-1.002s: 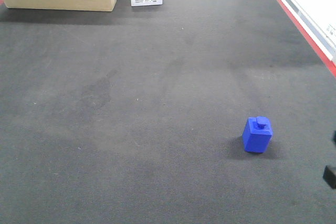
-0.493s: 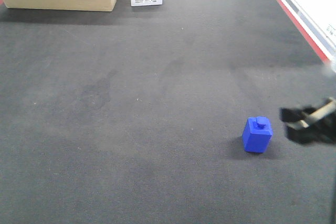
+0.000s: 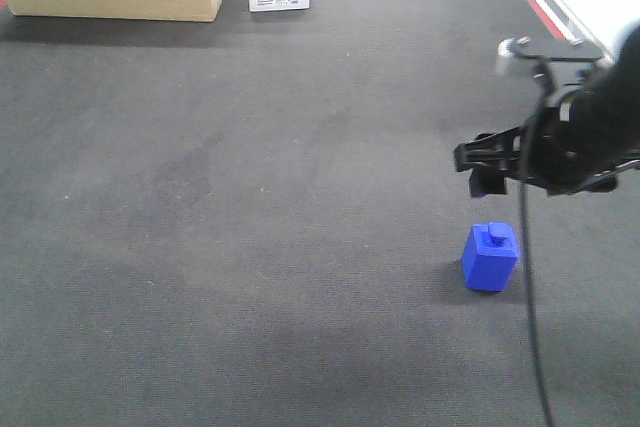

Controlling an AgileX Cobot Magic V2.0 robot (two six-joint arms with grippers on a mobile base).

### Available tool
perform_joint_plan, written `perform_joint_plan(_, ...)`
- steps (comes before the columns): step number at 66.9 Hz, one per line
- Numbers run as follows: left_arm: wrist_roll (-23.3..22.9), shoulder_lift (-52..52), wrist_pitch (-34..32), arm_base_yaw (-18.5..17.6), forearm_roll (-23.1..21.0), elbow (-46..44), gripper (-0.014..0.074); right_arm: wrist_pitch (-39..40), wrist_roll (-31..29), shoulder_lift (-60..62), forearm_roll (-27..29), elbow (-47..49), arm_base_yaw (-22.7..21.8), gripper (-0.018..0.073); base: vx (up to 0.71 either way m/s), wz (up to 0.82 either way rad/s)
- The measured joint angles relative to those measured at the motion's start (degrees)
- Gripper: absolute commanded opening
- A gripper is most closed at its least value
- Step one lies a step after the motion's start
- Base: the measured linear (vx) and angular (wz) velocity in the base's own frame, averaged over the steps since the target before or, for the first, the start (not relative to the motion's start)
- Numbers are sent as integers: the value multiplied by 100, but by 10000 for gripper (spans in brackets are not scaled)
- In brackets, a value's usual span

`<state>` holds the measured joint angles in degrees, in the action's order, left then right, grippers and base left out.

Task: Pour parts from conveyor to right shelf
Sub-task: 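Lower the right gripper over the blue part and close on it, then lift the blue part off the belt with the right gripper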

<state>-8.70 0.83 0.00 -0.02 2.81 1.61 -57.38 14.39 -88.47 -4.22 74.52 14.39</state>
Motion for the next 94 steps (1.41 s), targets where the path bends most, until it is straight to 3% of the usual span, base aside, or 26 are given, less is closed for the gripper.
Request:
perform_joint_plan(15,0,0,0,0,0,0,-6,-535,0,-782,-30,263,-195,564,0,0)
perform_joint_plan(39,0,0,0,0,0,0,-6,-371,-28,-1565,62,285,-210,538,0,0)
perform_joint_plan(49,0,0,0,0,0,0,-6,-272,-96,-1831,67,285,-210,417,0,0)
perform_joint_plan(68,0,0,0,0,0,0,-6,131,-109,-1814,16,285,-210,-13,0,0)
perform_joint_plan(77,0,0,0,0,0,0,-6,587,-109,-1234,-77,101,-210,-10,0,0)
perform_joint_plan(94,0,0,0,0,0,0,-6,1656,-244,762,-331,-1229,-210,-7,0,0)
